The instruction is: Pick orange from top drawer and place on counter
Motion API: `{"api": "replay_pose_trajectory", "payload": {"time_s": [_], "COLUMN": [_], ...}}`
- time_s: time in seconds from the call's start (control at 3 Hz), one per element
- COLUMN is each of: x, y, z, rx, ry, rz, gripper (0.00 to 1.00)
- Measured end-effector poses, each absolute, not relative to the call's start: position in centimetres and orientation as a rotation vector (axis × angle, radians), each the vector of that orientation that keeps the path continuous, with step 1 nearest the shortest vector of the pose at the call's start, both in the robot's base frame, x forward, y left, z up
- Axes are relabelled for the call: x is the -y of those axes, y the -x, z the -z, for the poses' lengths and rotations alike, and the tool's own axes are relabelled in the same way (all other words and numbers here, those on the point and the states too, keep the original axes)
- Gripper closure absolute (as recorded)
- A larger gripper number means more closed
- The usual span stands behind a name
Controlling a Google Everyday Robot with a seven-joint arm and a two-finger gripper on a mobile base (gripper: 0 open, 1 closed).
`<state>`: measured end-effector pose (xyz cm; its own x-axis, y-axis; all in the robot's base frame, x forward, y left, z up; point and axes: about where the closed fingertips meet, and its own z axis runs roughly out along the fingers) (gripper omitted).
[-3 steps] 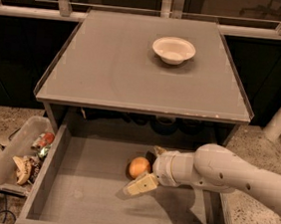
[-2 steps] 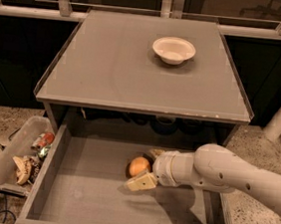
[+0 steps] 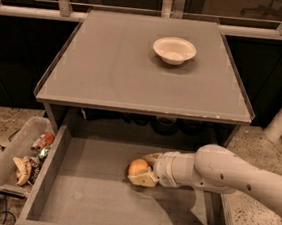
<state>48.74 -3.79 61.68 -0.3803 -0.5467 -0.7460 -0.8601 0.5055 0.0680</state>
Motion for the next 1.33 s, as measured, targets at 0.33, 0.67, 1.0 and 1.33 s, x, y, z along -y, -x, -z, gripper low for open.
{"api": "replay_pose_trajectory", "payload": {"time_s": [0.33,0.67,1.0,1.33], "x": [3.8,4.4,5.5,5.8], "y": [-48.7,-48.1,-47.2,-46.5], "z": [-61.7,-62.9,-66.9,-72.2], "rx": [-2.077,-2.086,-2.063,-2.006], "ry": [1.147,1.198,1.255,1.304], "rz": [-0.6,-0.599,-0.599,-0.59], "gripper": [0.88,1.0,1.0,1.0]}}
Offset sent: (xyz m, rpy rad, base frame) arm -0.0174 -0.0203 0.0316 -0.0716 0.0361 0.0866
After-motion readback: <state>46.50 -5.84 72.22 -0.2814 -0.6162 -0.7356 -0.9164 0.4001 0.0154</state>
